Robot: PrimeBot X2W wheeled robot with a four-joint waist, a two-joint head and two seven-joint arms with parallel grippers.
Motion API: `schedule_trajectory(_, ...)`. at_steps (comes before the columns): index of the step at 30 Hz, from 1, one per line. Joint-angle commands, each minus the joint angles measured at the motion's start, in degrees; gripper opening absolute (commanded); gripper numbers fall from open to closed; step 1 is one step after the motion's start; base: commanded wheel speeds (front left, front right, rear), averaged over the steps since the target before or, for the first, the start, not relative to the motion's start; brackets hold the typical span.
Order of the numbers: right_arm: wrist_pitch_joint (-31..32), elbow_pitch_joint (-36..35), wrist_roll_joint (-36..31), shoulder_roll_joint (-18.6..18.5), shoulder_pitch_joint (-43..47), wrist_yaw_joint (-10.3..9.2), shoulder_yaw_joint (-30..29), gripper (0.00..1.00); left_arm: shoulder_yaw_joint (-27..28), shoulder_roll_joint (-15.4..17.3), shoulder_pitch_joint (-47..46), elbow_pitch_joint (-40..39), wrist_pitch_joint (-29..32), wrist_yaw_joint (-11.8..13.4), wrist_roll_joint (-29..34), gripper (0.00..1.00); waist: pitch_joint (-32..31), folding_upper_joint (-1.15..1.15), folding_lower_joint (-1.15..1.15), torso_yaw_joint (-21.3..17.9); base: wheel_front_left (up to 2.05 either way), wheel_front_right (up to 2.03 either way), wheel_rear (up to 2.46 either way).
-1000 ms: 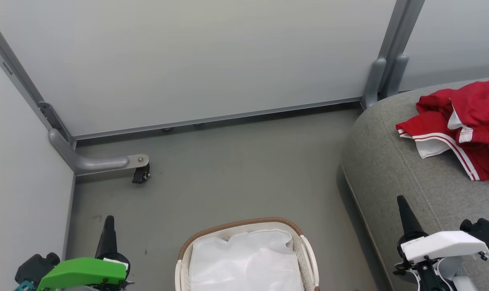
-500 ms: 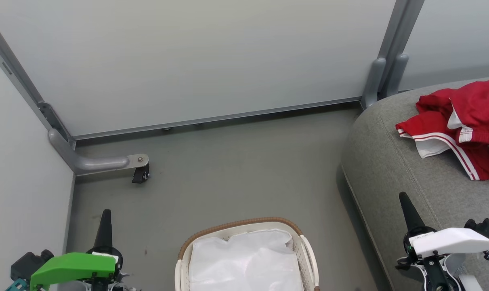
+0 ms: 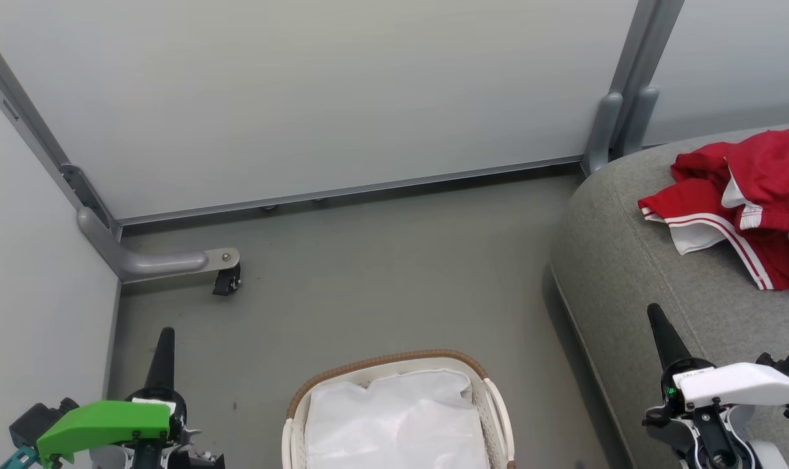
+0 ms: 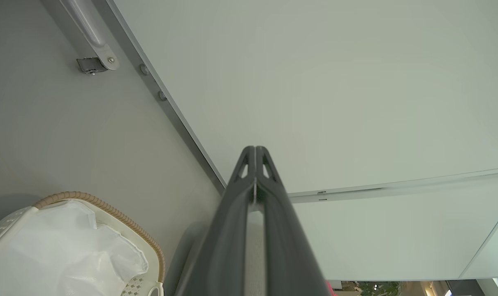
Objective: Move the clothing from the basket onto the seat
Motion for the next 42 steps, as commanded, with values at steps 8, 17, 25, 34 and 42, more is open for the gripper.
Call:
schedule_trajectory(8, 1.3, -0.8, 4.7, -0.4, -0.9, -0.02, -0.7, 0.0, 1.1, 0.4, -2.1, -0.2, 1.2, -0.9, -4.2, 0.0, 0.0, 0.0, 0.0, 0.0, 0.0, 0.0, 0.0)
schedule_trajectory(17, 2.3, -0.9, 8.5, -0.4, -1.1, -0.03, -1.2, 0.0, 1.9, 0.4, -2.6, -0.2, 2.3, -1.2, -7.7, 0.0, 0.0, 0.0, 0.0, -0.1, 0.0, 0.0, 0.0)
schedule_trajectory(25, 3.2, -1.1, 11.7, -0.4, -1.1, -0.03, -1.5, 0.0, 2.5, 0.3, -3.0, -0.1, 3.2, -1.6, -10.6, 0.0, 0.1, 0.0, 0.0, -0.1, 0.0, 0.0, 0.0)
schedule_trajectory(34, 4.1, -1.3, 15.2, -0.4, -1.2, -0.03, -1.9, 0.0, 3.1, 0.3, -3.5, 0.0, 4.2, -2.0, -13.8, 0.0, 0.1, 0.0, 0.0, -0.1, 0.0, 0.0, 0.0)
schedule_trajectory(42, 4.4, -1.3, 16.2, -0.4, -1.2, -0.03, -2.0, 0.0, 3.4, 0.2, -3.5, 0.0, 4.5, -2.1, -14.6, 0.0, 0.1, 0.0, 0.0, -0.1, 0.0, 0.0, 0.0)
